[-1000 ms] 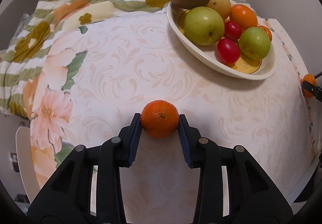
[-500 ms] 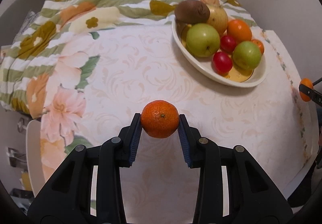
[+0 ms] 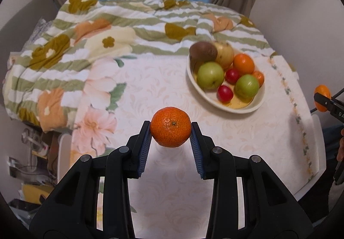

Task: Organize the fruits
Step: 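Carry the mandarin with the left tool to the bowl while the right tool carries the orange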

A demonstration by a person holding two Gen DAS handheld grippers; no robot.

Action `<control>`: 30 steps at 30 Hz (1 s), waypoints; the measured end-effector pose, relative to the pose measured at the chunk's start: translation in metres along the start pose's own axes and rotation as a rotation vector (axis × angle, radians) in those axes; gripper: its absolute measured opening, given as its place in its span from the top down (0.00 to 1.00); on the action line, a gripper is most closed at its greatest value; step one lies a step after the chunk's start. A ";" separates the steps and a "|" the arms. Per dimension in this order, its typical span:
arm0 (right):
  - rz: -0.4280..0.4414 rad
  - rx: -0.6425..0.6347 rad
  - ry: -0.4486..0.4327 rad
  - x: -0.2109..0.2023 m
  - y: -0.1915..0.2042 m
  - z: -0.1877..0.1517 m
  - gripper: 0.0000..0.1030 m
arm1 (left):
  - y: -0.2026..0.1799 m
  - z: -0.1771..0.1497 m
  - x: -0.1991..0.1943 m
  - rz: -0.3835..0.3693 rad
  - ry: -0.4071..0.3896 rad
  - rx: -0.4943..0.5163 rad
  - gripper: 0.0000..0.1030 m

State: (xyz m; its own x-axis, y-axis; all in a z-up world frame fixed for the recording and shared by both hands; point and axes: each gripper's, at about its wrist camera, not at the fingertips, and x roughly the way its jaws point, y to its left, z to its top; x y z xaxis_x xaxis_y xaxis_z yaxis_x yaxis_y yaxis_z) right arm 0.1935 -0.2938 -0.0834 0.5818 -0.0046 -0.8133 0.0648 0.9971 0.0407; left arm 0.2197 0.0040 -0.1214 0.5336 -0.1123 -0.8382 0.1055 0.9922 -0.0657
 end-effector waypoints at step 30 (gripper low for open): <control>0.193 -0.155 0.003 0.049 0.025 0.077 0.47 | -0.098 0.096 0.075 -0.074 0.024 0.071 0.58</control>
State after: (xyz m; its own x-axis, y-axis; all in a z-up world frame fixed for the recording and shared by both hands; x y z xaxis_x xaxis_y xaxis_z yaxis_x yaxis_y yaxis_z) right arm 0.2863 -0.2750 -0.0778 0.5687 0.1869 -0.8010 -0.1721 0.9793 0.1063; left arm 0.3301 -0.1067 -0.1256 0.5019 -0.1833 -0.8452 0.2037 0.9748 -0.0905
